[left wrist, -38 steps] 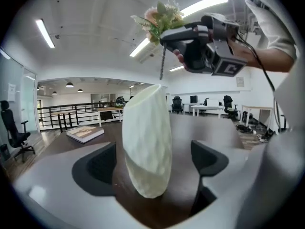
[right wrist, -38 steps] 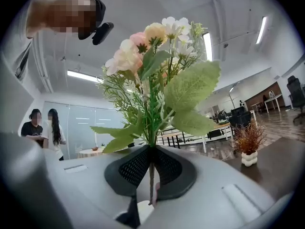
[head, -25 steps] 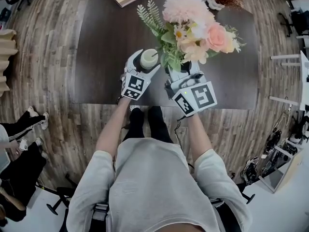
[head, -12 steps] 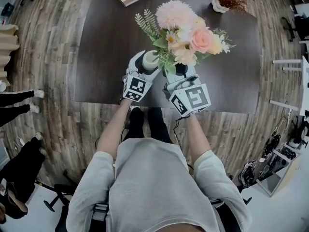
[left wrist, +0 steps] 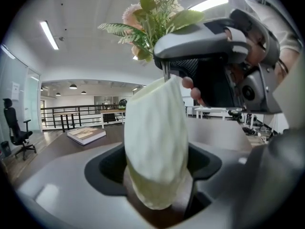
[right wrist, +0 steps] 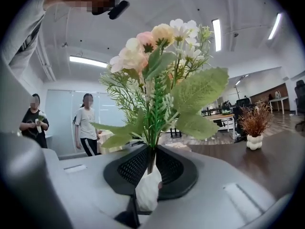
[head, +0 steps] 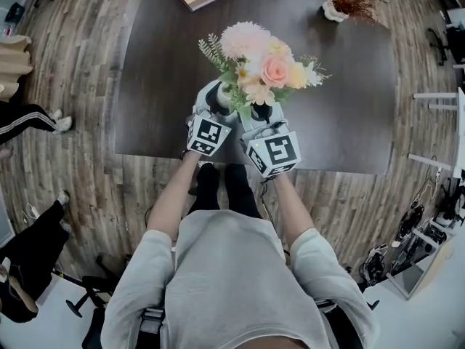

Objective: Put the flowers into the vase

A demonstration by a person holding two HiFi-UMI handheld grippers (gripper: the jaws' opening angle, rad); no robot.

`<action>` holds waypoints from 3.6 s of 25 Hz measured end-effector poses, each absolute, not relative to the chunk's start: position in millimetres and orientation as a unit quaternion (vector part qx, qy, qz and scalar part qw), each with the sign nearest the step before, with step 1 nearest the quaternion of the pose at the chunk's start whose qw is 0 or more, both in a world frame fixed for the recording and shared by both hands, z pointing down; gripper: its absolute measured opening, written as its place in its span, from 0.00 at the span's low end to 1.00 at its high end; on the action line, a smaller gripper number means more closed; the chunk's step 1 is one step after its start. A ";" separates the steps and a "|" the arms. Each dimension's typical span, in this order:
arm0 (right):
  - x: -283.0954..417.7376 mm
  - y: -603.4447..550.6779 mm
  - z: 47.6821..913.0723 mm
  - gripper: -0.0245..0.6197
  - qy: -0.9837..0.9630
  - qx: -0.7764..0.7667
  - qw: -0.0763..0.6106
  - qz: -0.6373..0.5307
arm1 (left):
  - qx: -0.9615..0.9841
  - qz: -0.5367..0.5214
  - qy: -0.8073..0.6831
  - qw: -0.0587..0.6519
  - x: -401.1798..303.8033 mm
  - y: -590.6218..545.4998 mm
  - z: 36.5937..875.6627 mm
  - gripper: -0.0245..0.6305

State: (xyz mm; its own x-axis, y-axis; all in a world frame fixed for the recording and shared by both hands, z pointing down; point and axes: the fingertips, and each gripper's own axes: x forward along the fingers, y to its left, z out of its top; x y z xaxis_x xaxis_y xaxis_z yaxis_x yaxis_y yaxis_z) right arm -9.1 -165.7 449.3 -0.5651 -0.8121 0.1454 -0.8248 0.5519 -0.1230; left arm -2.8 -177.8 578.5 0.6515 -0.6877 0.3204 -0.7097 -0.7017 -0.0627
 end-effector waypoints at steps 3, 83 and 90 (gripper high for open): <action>-10.4 -163.8 457.2 0.14 -0.878 0.469 0.048 0.076 | 0.908 0.162 -0.384 0.033 -2.7 -177.5 579.6 0.59; 15.0 -86.4 499.2 0.04 -0.813 0.559 0.090 0.135 | 0.901 0.115 -0.413 0.069 -71.1 -81.9 546.2 0.05; 24.2 -62.6 479.5 0.04 -0.812 0.565 0.066 0.134 | 0.908 0.111 -0.401 0.048 -60.8 -58.8 512.2 0.05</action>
